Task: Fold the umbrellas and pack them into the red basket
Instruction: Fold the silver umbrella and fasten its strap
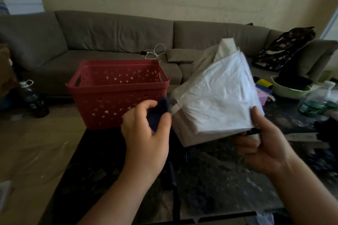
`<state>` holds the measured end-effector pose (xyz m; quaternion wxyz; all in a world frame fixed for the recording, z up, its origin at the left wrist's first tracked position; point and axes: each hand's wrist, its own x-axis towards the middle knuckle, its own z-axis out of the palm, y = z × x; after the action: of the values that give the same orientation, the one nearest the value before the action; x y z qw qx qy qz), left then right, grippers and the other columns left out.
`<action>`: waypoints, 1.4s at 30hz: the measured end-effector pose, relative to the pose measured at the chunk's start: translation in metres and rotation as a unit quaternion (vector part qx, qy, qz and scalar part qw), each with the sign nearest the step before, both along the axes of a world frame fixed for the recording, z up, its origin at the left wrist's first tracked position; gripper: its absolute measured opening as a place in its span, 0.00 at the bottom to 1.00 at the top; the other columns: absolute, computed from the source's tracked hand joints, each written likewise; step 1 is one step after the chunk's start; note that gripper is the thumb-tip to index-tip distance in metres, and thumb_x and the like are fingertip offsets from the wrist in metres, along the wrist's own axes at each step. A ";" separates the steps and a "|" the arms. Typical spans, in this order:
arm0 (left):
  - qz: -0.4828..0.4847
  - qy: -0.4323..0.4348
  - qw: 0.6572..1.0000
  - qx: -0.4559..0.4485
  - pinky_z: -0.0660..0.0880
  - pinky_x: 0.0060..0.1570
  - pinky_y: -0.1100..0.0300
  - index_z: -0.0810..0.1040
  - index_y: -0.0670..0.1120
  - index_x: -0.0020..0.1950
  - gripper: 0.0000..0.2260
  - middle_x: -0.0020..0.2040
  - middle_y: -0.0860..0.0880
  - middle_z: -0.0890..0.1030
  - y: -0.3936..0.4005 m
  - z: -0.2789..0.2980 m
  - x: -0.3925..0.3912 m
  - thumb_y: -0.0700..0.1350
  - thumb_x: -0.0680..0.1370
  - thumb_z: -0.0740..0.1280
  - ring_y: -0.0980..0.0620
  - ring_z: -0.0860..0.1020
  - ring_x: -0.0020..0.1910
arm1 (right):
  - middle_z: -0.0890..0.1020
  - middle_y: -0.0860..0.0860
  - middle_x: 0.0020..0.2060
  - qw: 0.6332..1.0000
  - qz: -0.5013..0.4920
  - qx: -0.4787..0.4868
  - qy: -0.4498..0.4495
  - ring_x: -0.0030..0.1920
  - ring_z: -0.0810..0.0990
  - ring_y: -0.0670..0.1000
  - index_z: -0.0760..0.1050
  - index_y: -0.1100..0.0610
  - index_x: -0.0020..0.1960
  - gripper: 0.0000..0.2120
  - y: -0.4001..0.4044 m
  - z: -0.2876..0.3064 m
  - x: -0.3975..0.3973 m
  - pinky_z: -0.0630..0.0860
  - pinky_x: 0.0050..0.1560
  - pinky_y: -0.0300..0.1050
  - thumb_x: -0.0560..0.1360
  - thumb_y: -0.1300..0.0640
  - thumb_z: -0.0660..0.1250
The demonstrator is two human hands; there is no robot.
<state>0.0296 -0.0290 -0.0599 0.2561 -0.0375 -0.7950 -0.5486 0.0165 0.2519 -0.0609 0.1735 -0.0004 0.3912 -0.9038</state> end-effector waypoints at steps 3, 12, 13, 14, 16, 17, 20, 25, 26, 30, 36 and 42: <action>-0.007 0.119 0.988 -0.101 0.74 0.55 0.55 0.79 0.53 0.56 0.10 0.51 0.59 0.75 0.011 0.000 0.010 0.56 0.80 0.65 0.56 0.75 0.53 | 0.75 0.52 0.32 0.996 -0.077 -0.021 -0.030 0.24 0.70 0.44 0.77 0.57 0.49 0.41 -0.041 0.007 0.006 0.64 0.20 0.35 0.42 0.49 0.92; -0.159 -0.101 0.982 -0.013 0.76 0.43 0.69 0.73 0.62 0.56 0.20 0.49 0.63 0.82 0.053 -0.019 0.025 0.71 0.71 0.69 0.64 0.82 0.45 | 0.86 0.63 0.47 0.993 -0.013 -0.053 -0.100 0.44 0.88 0.61 0.86 0.68 0.47 0.32 -0.100 0.007 0.010 0.86 0.48 0.57 0.74 0.36 0.66; -0.153 -0.108 0.982 -0.003 0.76 0.42 0.71 0.72 0.63 0.57 0.21 0.49 0.64 0.83 0.052 -0.017 0.024 0.71 0.70 0.70 0.65 0.82 0.46 | 0.85 0.62 0.48 0.993 -0.008 -0.064 -0.095 0.46 0.88 0.61 0.86 0.68 0.49 0.33 -0.104 0.005 0.010 0.86 0.49 0.56 0.74 0.35 0.66; -0.149 -0.116 0.982 0.001 0.76 0.42 0.71 0.72 0.63 0.58 0.23 0.48 0.63 0.84 0.051 -0.016 0.023 0.72 0.69 0.70 0.66 0.82 0.46 | 0.85 0.62 0.49 0.993 -0.004 -0.067 -0.094 0.49 0.86 0.60 0.85 0.67 0.52 0.34 -0.107 0.003 0.010 0.85 0.53 0.55 0.75 0.34 0.65; -0.139 -0.126 0.982 0.013 0.76 0.40 0.71 0.74 0.60 0.56 0.26 0.46 0.60 0.85 0.049 -0.014 0.019 0.75 0.67 0.67 0.66 0.82 0.45 | 0.84 0.61 0.50 0.993 0.000 -0.066 -0.093 0.52 0.85 0.59 0.85 0.66 0.56 0.34 -0.113 0.000 0.013 0.83 0.58 0.54 0.76 0.34 0.65; -0.134 -0.134 0.982 0.027 0.75 0.39 0.70 0.75 0.59 0.54 0.27 0.45 0.58 0.85 0.048 -0.014 0.017 0.76 0.66 0.65 0.66 0.83 0.44 | 0.84 0.61 0.52 0.993 0.000 -0.068 -0.095 0.53 0.86 0.59 0.85 0.65 0.57 0.33 -0.115 -0.002 0.014 0.84 0.58 0.54 0.77 0.35 0.64; -0.142 -0.146 0.968 0.144 0.76 0.43 0.65 0.79 0.54 0.52 0.24 0.44 0.55 0.87 0.049 -0.015 0.014 0.71 0.68 0.67 0.61 0.84 0.42 | 0.82 0.59 0.54 0.996 -0.004 -0.031 -0.082 0.61 0.82 0.59 0.81 0.62 0.59 0.30 -0.123 -0.006 0.017 0.80 0.64 0.57 0.78 0.35 0.65; -0.132 -0.141 0.958 0.214 0.82 0.48 0.50 0.80 0.54 0.52 0.14 0.41 0.53 0.86 0.039 -0.013 0.009 0.62 0.74 0.71 0.56 0.85 0.41 | 0.83 0.52 0.64 0.978 0.067 0.189 -0.049 0.69 0.80 0.57 0.81 0.52 0.67 0.40 -0.129 -0.006 0.025 0.73 0.72 0.58 0.73 0.22 0.56; -0.127 -0.133 0.960 0.209 0.82 0.48 0.50 0.79 0.55 0.53 0.15 0.42 0.54 0.86 0.033 -0.012 0.007 0.63 0.73 0.70 0.57 0.85 0.40 | 0.84 0.52 0.63 0.964 0.099 0.246 -0.033 0.65 0.82 0.56 0.80 0.48 0.68 0.38 -0.124 -0.002 0.028 0.77 0.68 0.55 0.74 0.22 0.58; -0.110 -0.092 0.972 0.188 0.80 0.48 0.51 0.79 0.53 0.55 0.16 0.45 0.52 0.87 0.012 -0.010 0.000 0.62 0.75 0.70 0.57 0.84 0.43 | 0.88 0.56 0.54 0.916 0.066 0.389 0.075 0.48 0.86 0.55 0.84 0.56 0.57 0.14 -0.084 0.021 0.035 0.82 0.49 0.48 0.79 0.47 0.72; -0.098 -0.061 0.992 0.047 0.80 0.43 0.62 0.76 0.60 0.54 0.15 0.46 0.60 0.85 0.006 -0.008 0.009 0.66 0.73 0.67 0.60 0.84 0.43 | 0.83 0.54 0.61 0.941 -0.226 0.242 0.075 0.53 0.88 0.57 0.77 0.47 0.69 0.18 -0.068 0.037 0.018 0.85 0.50 0.56 0.80 0.48 0.70; -0.158 0.000 0.981 -0.110 0.71 0.39 0.73 0.76 0.60 0.60 0.18 0.46 0.62 0.81 0.023 -0.011 0.024 0.66 0.74 0.66 0.67 0.78 0.40 | 0.87 0.59 0.56 0.968 -0.229 0.092 -0.040 0.51 0.88 0.63 0.76 0.57 0.67 0.20 -0.084 0.027 0.006 0.85 0.48 0.63 0.79 0.49 0.72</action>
<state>0.0532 -0.0056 -0.0711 0.1602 -0.1906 -0.8347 -0.4912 0.0224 0.1681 -0.0339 -0.0230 0.1407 0.4549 -0.8791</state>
